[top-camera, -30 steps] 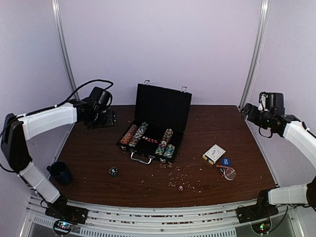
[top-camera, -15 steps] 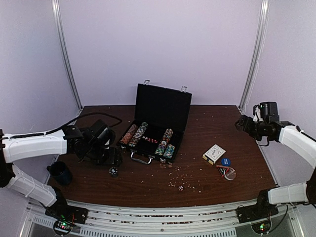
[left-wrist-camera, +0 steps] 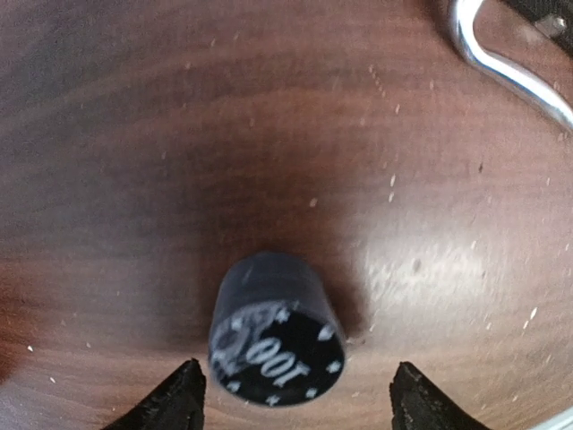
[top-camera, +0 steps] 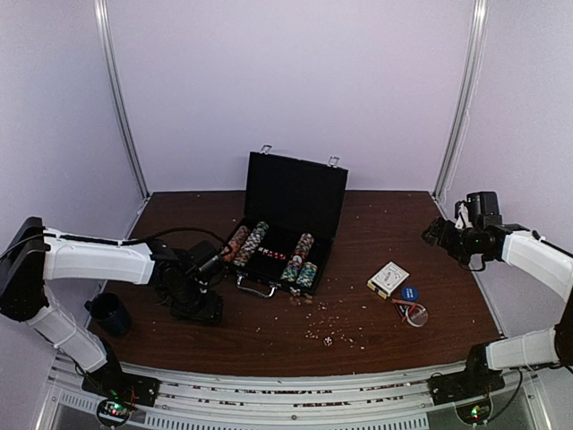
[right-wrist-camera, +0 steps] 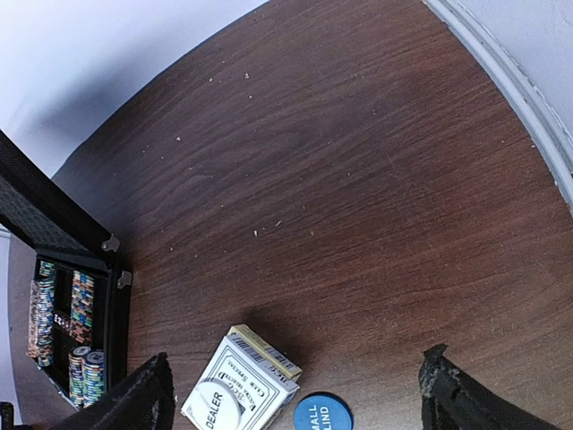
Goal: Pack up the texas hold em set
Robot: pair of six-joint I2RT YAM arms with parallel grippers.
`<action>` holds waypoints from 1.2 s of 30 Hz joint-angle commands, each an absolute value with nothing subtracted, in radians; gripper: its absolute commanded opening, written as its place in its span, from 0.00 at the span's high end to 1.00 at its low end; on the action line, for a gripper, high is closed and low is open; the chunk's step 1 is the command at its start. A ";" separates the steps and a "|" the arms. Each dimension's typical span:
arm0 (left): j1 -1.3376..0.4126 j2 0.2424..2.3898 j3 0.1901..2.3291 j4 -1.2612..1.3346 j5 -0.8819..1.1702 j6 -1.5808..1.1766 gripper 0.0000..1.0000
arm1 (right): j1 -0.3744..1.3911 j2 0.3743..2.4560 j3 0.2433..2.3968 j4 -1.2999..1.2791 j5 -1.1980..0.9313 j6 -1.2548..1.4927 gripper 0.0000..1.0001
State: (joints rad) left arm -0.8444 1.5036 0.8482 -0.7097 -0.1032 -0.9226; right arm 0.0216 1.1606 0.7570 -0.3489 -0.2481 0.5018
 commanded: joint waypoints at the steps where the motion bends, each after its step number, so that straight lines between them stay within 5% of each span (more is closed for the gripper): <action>1: -0.845 1.556 0.930 -0.704 -0.152 -0.906 0.29 | 0.026 1.156 0.783 -0.336 -0.248 0.517 0.06; 36: -0.845 1.664 1.005 -0.754 -0.239 -0.900 0.57 | 0.026 1.111 0.744 -0.377 -0.241 0.505 0.06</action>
State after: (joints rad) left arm -0.8444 1.6493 0.9768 -0.7597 -0.2134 -0.9066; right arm 0.0219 1.1313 0.7471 -0.3614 -0.2478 0.5041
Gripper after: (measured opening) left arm 0.438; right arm 0.942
